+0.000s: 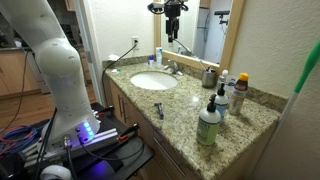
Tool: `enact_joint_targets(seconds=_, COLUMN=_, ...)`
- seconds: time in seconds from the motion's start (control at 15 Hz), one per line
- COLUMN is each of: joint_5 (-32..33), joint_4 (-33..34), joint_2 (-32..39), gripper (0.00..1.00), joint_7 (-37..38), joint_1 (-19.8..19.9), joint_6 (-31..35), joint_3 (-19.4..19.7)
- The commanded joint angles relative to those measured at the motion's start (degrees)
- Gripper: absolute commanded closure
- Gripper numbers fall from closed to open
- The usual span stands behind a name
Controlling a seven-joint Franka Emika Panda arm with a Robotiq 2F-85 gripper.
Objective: Move all the bottles away from the sink
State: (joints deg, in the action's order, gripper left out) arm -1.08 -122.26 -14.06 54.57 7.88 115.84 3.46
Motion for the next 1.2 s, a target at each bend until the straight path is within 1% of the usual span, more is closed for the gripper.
enact_joint_targets(seconds=0.0, joint_5=0.0, joint_4=0.08, joint_2=-0.01, gripper=0.0, joint_7=0.49, joint_1=0.16, joint_6=-0.09, joint_3=-0.46)
enact_joint_targets(seconds=0.07, joint_5=0.0, joint_4=-0.1, joint_2=0.0, gripper=0.0, joint_7=0.47, joint_1=0.37, joint_6=-0.08, joint_3=-0.26)
enact_joint_targets(seconds=0.13, joint_5=1.78, joint_4=-0.35, joint_2=0.74, gripper=0.0, joint_7=3.31, joint_1=1.4, joint_6=0.66, joint_3=-0.14)
enact_joint_targets(seconds=0.2, joint_5=5.84, joint_4=0.6, joint_2=2.85, gripper=0.0, joint_7=5.77, joint_1=1.97, joint_6=-0.82, joint_3=-1.02)
enact_joint_targets(seconds=0.33, joint_5=5.85, joint_4=3.12, joint_2=5.88, gripper=0.0, joint_7=5.2, joint_1=-0.62, joint_6=-3.77, joint_3=-2.41)
enact_joint_targets(seconds=0.47, joint_5=4.62, joint_4=6.1, joint_2=8.31, gripper=0.0, joint_7=5.32, joint_1=-3.46, joint_6=-4.69, joint_3=-4.76)
enact_joint_targets(seconds=0.6, joint_5=2.72, joint_4=9.51, joint_2=9.41, gripper=0.0, joint_7=3.06, joint_1=-6.53, joint_6=-2.41, joint_3=-6.64)
enact_joint_targets(seconds=0.67, joint_5=1.27, joint_4=11.57, joint_2=9.78, gripper=0.0, joint_7=2.07, joint_1=-7.59, joint_6=-2.84, joint_3=-7.08)
enact_joint_targets(seconds=0.73, joint_5=-0.21, joint_4=12.76, joint_2=9.45, gripper=0.0, joint_7=1.36, joint_1=-8.17, joint_6=-3.35, joint_3=-7.0)
enact_joint_targets(seconds=0.8, joint_5=2.24, joint_4=9.13, joint_2=8.56, gripper=0.0, joint_7=4.52, joint_1=-8.0, joint_6=-1.85, joint_3=-6.95)
enact_joint_targets(seconds=0.87, joint_5=1.52, joint_4=10.65, joint_2=8.61, gripper=0.0, joint_7=4.32, joint_1=-8.7, joint_6=-2.01, joint_3=-7.32)
enact_joint_targets(seconds=1.0, joint_5=1.2, joint_4=11.78, joint_2=8.5, gripper=0.0, joint_7=3.8, joint_1=-8.84, joint_6=-2.12, joint_3=-7.31)
enact_joint_targets(seconds=1.07, joint_5=3.13, joint_4=13.06, joint_2=10.92, gripper=0.0, joint_7=4.84, joint_1=-8.89, joint_6=-4.63, joint_3=-7.62)
enact_joint_targets(seconds=1.13, joint_5=3.5, joint_4=14.41, joint_2=12.93, gripper=0.0, joint_7=4.36, joint_1=-9.42, joint_6=-4.6, joint_3=-8.06)
